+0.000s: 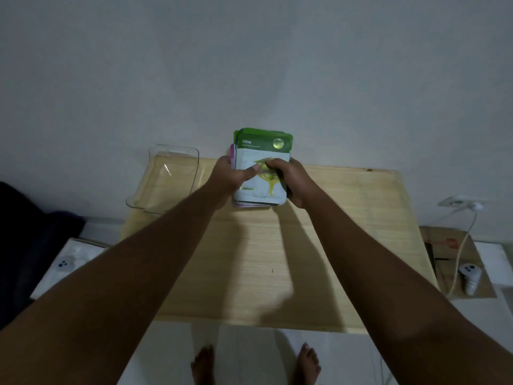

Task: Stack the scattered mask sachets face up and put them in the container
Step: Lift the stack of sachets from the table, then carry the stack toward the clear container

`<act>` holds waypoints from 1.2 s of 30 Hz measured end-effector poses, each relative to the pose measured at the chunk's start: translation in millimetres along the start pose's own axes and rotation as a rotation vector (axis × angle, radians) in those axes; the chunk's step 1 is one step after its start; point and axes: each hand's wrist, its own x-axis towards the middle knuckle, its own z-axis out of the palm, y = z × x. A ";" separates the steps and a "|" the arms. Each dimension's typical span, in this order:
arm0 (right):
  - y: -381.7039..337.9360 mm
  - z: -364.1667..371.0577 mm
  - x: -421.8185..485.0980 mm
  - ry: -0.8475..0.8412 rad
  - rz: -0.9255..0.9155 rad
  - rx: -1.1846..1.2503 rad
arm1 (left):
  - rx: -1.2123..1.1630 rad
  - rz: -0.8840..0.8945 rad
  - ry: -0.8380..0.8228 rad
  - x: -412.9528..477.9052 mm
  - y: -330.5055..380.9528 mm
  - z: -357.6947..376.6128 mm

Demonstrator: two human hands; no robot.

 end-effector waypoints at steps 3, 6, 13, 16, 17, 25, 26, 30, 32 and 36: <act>-3.3 15.5 3.5 -0.035 -0.012 -0.074 | -0.001 -0.009 0.081 1.2 1.7 -29.0; -7.7 44.1 10.9 -0.044 -0.049 -0.135 | 0.033 -0.008 0.065 6.5 6.1 -65.2; -10.1 141.5 44.0 0.046 -0.263 -0.218 | 0.096 0.121 0.076 25.9 27.2 -168.5; -0.4 175.1 62.0 0.135 -0.370 -0.301 | 0.181 0.216 0.078 35.8 29.8 -200.2; 4.6 183.5 67.5 0.170 -0.399 -0.342 | 0.208 0.231 0.081 39.5 27.9 -208.2; 48.8 210.4 101.5 0.327 -0.539 -0.658 | 0.481 0.304 0.200 65.2 -22.3 -235.2; 50.6 212.5 105.1 0.320 -0.548 -0.673 | 0.474 0.319 0.221 66.6 -27.8 -236.2; 63.1 216.2 114.3 0.300 -0.561 -0.698 | 0.454 0.342 0.276 66.5 -43.2 -238.6; 72.4 218.7 118.4 0.296 -0.527 -0.763 | 0.510 0.319 0.272 68.4 -50.0 -242.7; 77.3 218.1 124.5 0.451 -0.431 -1.090 | 0.681 0.347 0.276 75.3 -57.2 -243.8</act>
